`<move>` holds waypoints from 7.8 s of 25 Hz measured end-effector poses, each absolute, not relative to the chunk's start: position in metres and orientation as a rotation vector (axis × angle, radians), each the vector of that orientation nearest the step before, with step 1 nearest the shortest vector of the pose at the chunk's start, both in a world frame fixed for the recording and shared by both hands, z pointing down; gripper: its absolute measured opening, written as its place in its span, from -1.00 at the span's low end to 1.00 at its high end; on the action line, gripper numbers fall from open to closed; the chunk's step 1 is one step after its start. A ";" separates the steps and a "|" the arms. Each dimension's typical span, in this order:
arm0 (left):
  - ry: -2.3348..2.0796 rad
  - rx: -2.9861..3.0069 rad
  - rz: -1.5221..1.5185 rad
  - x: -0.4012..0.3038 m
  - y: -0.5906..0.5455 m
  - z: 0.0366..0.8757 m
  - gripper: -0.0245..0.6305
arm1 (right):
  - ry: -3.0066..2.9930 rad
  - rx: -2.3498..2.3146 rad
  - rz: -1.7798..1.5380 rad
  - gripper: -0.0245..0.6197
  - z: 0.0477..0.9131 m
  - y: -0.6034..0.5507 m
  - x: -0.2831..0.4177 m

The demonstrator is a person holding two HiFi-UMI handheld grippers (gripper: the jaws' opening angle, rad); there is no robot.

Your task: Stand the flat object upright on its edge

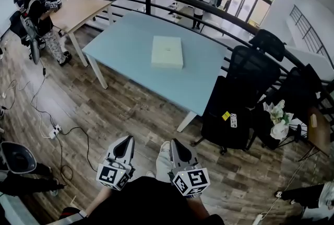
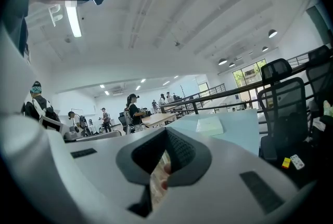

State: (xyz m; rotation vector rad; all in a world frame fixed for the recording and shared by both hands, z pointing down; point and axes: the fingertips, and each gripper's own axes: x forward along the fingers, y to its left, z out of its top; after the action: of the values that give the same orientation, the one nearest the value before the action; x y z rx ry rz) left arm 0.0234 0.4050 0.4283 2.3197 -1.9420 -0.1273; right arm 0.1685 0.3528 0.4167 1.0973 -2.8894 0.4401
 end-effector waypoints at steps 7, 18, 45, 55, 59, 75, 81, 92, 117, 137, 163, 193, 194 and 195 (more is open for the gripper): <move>-1.938 2.318 -0.120 0.019 0.382 0.431 -0.92 | -2.875 1.088 0.456 -0.90 0.426 0.333 0.164; -1.941 2.275 -0.101 0.009 0.340 0.433 -0.92 | -2.873 1.089 0.474 -0.90 0.433 0.289 0.153; -1.966 2.237 -0.051 -0.018 0.193 0.440 -0.92 | -2.846 1.061 0.530 -0.90 0.442 0.139 0.131; -2.012 2.220 -0.036 -0.020 0.143 0.436 -0.92 | -2.861 0.999 0.537 -0.90 0.444 0.082 0.122; -2.039 2.195 -0.026 -0.025 0.128 0.443 -0.92 | -2.866 0.966 0.536 -0.90 0.445 0.064 0.120; -2.043 2.190 -0.020 -0.024 0.078 0.441 -0.92 | -2.865 0.954 0.505 -0.90 0.442 0.015 0.121; -2.035 2.194 -0.022 -0.029 0.069 0.445 -0.92 | -2.860 0.972 0.500 -0.90 0.446 0.005 0.120; -1.980 2.229 -0.027 -0.050 0.039 0.458 -0.92 | -2.813 1.068 0.478 -0.90 0.454 -0.016 0.112; -1.923 2.200 0.090 -0.103 -0.046 0.496 -0.92 | -2.714 1.146 0.424 -0.90 0.476 -0.104 0.082; -1.950 2.089 0.112 -0.142 -0.108 0.566 -0.92 | -2.634 1.118 0.485 -0.90 0.544 -0.180 0.062; -1.838 2.023 0.198 -0.155 -0.151 0.653 -0.79 | -2.486 0.977 0.660 -0.87 0.651 -0.220 0.054; -1.543 2.033 0.360 -0.141 -0.160 0.751 -0.09 | -2.312 0.723 0.684 0.10 0.750 -0.229 0.042; -1.539 2.031 0.368 -0.140 -0.161 0.753 -0.10 | -2.306 0.720 0.684 0.10 0.752 -0.230 0.042; -1.536 2.029 0.373 -0.140 -0.161 0.755 -0.09 | -2.303 0.715 0.688 0.10 0.755 -0.231 0.042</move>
State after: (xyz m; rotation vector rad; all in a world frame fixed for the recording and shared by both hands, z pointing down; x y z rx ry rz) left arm -0.1399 -0.1615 0.7554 2.0289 -1.5362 0.3728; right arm 0.0422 -0.2309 0.7546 0.7147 -2.3025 0.6876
